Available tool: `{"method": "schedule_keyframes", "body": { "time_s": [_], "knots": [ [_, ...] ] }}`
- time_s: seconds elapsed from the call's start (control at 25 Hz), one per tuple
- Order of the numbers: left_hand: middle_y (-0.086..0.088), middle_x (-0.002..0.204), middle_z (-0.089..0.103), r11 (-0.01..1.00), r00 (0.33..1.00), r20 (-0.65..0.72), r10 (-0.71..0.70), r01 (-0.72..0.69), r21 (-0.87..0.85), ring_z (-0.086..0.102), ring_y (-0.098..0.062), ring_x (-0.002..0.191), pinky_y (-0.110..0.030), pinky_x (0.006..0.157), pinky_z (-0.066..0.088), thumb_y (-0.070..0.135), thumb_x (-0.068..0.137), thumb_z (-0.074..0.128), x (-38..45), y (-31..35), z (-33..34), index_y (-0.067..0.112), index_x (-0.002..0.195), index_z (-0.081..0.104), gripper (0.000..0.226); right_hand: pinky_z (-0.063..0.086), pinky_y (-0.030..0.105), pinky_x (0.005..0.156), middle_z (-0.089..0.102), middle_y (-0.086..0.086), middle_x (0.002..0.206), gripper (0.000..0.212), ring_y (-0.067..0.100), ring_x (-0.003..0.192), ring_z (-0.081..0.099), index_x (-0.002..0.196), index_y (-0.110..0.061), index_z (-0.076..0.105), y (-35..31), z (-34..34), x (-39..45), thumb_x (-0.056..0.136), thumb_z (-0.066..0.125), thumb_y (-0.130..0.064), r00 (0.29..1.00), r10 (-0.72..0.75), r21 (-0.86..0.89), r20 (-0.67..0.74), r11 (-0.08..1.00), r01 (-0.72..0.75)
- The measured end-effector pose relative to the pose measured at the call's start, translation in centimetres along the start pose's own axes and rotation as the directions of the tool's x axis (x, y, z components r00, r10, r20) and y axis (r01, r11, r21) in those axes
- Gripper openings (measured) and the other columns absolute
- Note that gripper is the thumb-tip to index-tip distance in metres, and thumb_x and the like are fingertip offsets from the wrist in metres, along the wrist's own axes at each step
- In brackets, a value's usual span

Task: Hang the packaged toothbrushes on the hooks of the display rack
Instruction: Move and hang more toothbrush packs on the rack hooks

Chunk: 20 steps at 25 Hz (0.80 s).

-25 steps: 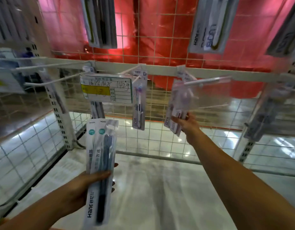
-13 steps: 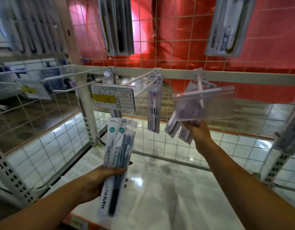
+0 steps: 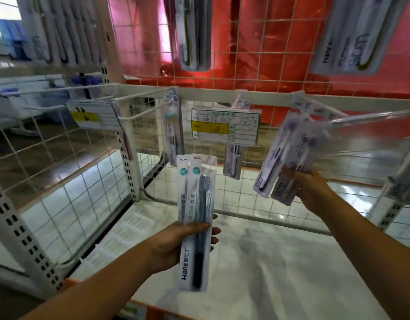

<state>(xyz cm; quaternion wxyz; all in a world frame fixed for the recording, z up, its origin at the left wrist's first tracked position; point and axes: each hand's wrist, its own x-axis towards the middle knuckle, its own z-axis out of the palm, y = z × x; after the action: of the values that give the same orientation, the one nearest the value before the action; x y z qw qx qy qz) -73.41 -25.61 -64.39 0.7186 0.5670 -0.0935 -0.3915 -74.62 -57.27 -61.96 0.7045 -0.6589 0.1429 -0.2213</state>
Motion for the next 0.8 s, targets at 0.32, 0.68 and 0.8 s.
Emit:
{"method": "schedule_keyframes", "body": {
  "time_s": [0.32,0.68,0.8],
  "knots": [
    [-0.015,0.088,0.073,0.999,0.996,0.088,0.015,-0.011,-0.051,0.071,-0.022,0.07,-0.03,0.064,0.06,0.009,0.067,0.062,0.9,-0.5,-1.9,0.006,0.104,0.064,0.037,0.058,0.031,0.056,0.073,-0.005,0.072,0.011,0.012,0.067,0.07,0.093,-0.014,0.062,-0.5,0.4,-3.6,0.086,0.058,-0.006,0.997,-0.011,0.062,-0.075,0.998,0.016],
    [-0.014,0.08,0.073,0.995,0.991,0.135,0.01,0.003,-0.1,0.071,-0.023,0.066,-0.03,0.058,0.059,0.007,0.067,0.062,0.9,-0.8,-2.0,0.007,0.098,0.065,0.031,0.053,0.035,0.067,0.067,0.01,0.095,0.013,0.023,0.086,0.065,0.097,-0.009,0.059,1.0,1.7,-9.2,0.086,0.059,-0.002,0.984,0.174,-0.042,-0.05,0.984,-0.176],
    [-0.014,0.082,0.073,0.997,0.993,0.121,0.011,-0.001,-0.079,0.071,-0.023,0.069,-0.031,0.061,0.059,0.008,0.068,0.066,0.3,-0.9,-2.8,0.008,0.099,0.067,0.031,0.053,0.032,0.068,0.067,0.009,0.096,0.018,0.021,0.087,0.066,0.102,-0.012,0.055,2.4,3.9,-10.4,0.087,0.059,-0.004,0.964,0.255,-0.098,0.069,0.964,-0.248]
  ]
}}
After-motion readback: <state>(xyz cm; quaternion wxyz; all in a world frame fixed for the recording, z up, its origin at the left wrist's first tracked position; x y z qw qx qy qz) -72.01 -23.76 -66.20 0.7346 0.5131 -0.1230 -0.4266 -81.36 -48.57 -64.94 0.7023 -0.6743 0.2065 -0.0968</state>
